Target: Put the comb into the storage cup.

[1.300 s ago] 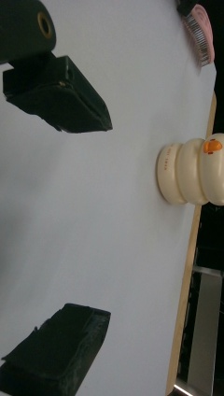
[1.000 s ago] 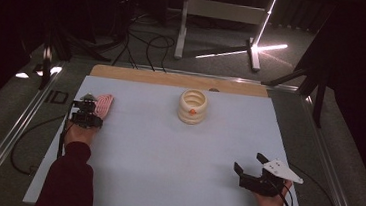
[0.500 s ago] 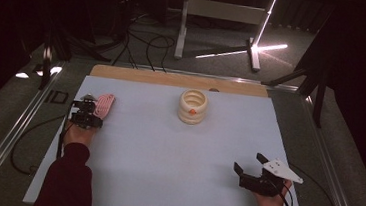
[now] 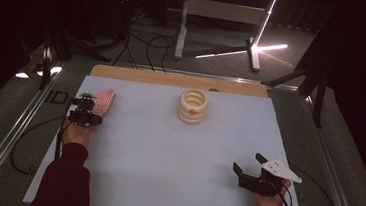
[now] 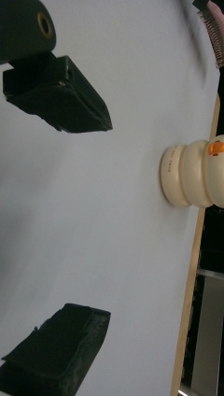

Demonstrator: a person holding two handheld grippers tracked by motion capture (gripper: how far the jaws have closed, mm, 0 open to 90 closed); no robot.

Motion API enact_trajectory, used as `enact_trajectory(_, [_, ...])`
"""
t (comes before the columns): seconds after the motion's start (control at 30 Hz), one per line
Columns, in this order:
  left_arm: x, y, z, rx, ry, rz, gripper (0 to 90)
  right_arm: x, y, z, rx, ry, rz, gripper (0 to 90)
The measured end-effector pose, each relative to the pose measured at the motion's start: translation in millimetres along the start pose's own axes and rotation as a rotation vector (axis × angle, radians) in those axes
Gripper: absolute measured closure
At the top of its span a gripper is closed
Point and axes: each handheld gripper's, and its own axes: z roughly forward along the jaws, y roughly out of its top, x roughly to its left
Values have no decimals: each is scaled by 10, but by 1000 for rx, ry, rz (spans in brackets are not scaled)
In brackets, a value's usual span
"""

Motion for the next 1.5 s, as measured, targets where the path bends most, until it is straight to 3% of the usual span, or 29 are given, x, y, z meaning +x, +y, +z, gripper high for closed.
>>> enact_trajectory(0.77, [-190, 50, -318, -101, -43, 74, 696, 21, 3, 5, 2, 10, -1, 86])
enact_trajectory(0.9, [-234, 47, -366, -116, -51, 88, 696, 18, 5, 9, 4, 29, 11, 85])
enact_trajectory(0.93, [-245, 47, -377, -121, -53, 90, 696, 11, 5, 16, 6, 53, 32, 85])
enact_trajectory(1.17, [-333, 51, -469, -145, -68, 126, 696, -4, 37, 32, 20, 70, 53, 79])
enact_trajectory(1.47, [-476, 65, -543, -170, -86, 177, 696, 65, 190, 35, 35, 59, 9, 78])
enact_trajectory(1.5, [-499, 67, -551, -171, -89, 182, 696, 86, 219, 67, 63, 55, 13, 78])
